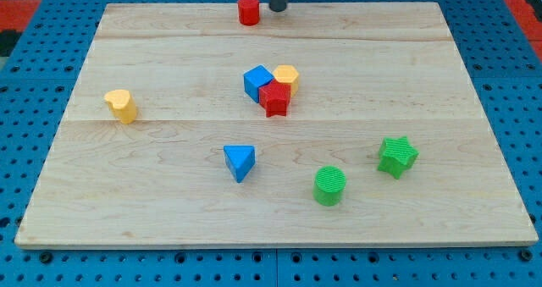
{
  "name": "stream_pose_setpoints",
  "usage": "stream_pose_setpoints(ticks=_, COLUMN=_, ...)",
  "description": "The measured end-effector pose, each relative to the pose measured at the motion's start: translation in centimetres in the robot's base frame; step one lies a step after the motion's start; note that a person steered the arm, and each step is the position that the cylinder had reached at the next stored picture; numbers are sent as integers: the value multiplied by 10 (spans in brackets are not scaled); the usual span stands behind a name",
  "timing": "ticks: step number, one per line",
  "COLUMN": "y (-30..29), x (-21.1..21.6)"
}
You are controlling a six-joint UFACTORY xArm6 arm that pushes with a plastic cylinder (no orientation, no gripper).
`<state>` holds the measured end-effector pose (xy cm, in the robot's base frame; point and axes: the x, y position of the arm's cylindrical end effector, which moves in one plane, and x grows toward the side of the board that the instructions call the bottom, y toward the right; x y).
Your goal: Move the red circle into the blue cube
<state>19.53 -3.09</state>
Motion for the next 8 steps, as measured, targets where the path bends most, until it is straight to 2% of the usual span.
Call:
stream_pose_setpoints(ticks=1, y=-38, x=19)
stream_pose_setpoints(ticks=2, y=-49, x=-4)
stream_pose_setpoints(ticks=3, y=-63, x=-2)
stream_pose_setpoints(ticks=4, y=-97, x=23)
stream_pose_setpoints(ticks=6, y=-168, x=34)
stream_pose_setpoints(ticks=8, y=-149, x=54)
